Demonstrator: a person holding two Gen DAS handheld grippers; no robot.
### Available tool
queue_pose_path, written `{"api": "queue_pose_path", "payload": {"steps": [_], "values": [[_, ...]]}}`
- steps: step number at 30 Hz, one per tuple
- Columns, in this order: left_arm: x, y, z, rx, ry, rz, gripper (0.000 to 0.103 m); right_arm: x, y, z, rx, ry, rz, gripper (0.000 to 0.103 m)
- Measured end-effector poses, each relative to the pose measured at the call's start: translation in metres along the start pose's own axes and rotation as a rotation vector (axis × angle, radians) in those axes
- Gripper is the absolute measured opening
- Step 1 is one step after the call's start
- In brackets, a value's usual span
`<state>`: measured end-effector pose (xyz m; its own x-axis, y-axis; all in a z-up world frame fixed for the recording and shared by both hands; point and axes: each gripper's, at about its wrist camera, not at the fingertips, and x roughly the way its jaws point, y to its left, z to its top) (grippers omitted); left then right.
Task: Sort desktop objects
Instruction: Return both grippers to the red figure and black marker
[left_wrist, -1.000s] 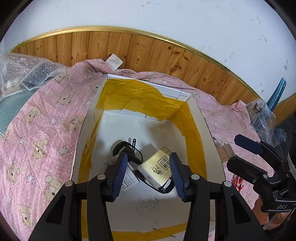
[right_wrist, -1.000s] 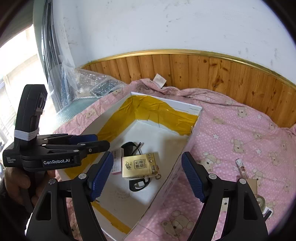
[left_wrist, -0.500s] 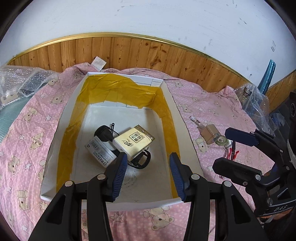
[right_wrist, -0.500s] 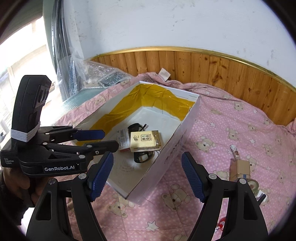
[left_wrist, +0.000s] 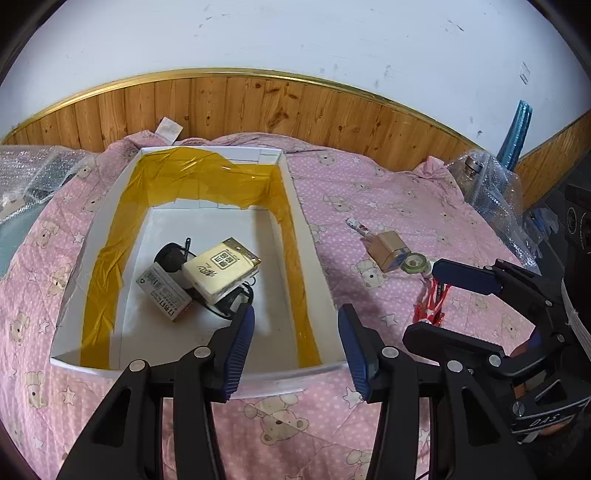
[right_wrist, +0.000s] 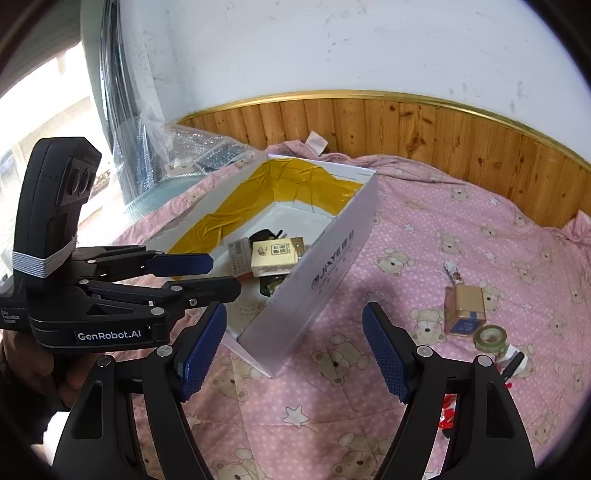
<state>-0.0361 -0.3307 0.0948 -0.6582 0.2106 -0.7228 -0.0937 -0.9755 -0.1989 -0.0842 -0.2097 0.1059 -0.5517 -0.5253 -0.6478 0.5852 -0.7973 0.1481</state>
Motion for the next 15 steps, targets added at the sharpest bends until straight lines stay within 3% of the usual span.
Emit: {"api": "queue_pose_path", "payload": {"steps": [15], "values": [[0.039,-0.08,-0.008,0.086,0.067,-0.094,0.049,-0.038,-0.103,-0.082,0.265,0.023,-0.085,0.078]]}}
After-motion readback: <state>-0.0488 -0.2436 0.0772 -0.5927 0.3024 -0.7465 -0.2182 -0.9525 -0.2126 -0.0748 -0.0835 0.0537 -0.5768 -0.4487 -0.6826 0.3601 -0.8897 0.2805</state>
